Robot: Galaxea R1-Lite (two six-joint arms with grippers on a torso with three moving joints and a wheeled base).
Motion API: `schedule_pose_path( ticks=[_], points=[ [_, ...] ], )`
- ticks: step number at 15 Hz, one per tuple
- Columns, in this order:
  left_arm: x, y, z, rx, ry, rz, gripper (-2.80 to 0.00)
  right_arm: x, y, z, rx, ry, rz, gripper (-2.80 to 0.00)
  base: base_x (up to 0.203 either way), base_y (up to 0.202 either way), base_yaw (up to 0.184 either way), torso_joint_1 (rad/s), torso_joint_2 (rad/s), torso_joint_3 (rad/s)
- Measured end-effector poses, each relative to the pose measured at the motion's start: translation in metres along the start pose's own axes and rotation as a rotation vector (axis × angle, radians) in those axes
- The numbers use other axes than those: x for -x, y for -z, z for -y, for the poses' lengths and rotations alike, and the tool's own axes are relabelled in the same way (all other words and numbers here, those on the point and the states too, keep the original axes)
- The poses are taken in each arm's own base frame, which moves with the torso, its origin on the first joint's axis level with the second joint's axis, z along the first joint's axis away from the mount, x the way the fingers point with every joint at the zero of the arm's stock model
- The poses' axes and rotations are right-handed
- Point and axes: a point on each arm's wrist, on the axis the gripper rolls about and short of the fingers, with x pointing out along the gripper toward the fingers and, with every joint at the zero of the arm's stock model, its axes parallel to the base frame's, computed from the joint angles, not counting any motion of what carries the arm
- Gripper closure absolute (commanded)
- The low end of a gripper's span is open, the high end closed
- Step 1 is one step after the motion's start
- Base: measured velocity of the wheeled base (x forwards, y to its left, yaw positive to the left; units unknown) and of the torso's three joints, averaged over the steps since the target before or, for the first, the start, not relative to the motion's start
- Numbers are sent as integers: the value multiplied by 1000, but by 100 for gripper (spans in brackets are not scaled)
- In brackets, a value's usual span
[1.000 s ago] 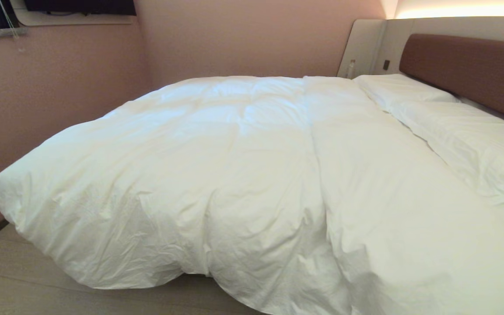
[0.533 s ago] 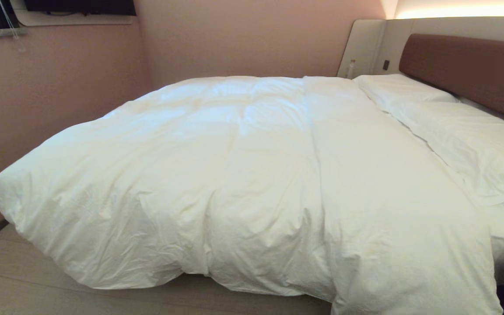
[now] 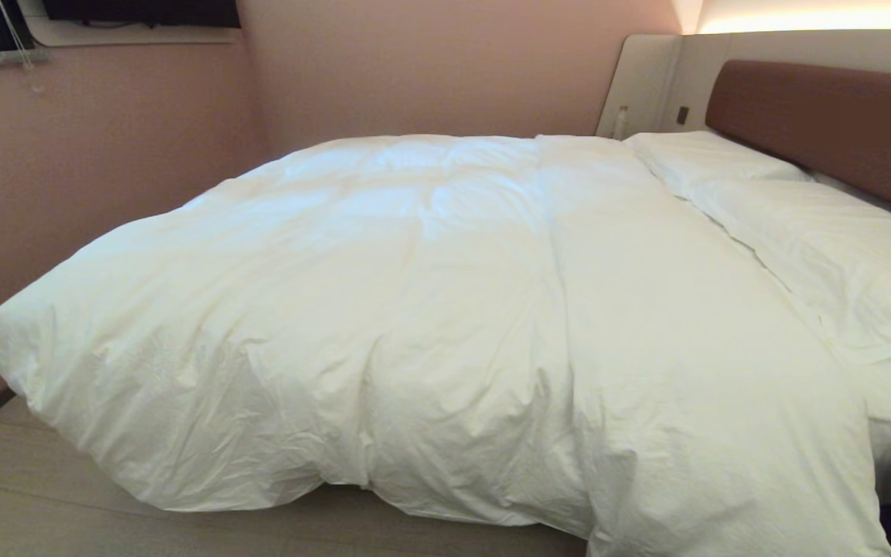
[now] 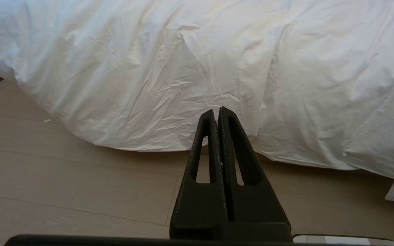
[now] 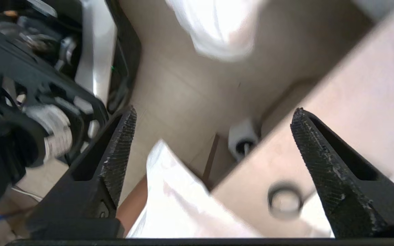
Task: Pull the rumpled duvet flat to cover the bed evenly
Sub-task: Flatten the corners of the folded blanket
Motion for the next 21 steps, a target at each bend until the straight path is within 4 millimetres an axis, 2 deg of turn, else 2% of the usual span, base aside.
schedule_pose_path(
  ticks=[5, 9, 10, 17, 21],
  points=[
    [0, 0, 0, 0, 0, 0, 0, -22, -16, 13, 36, -83, 140, -280, 0, 0, 0, 0, 0, 0],
    [0, 0, 0, 0, 0, 0, 0, -25, -33, 9, 77, -110, 278, -280, 0, 0, 0, 0, 0, 0],
    [0, 0, 0, 0, 0, 0, 0, -24, -36, 7, 84, -114, 305, 0, 0, 0, 0, 0, 0, 0],
    [0, 0, 0, 0, 0, 0, 0, -36, -41, 12, 81, -160, 351, 0, 0, 0, 0, 0, 0, 0],
    [0, 0, 0, 0, 0, 0, 0, -66, -38, 35, 47, -232, 296, 0, 0, 0, 0, 0, 0, 0]
  ],
)
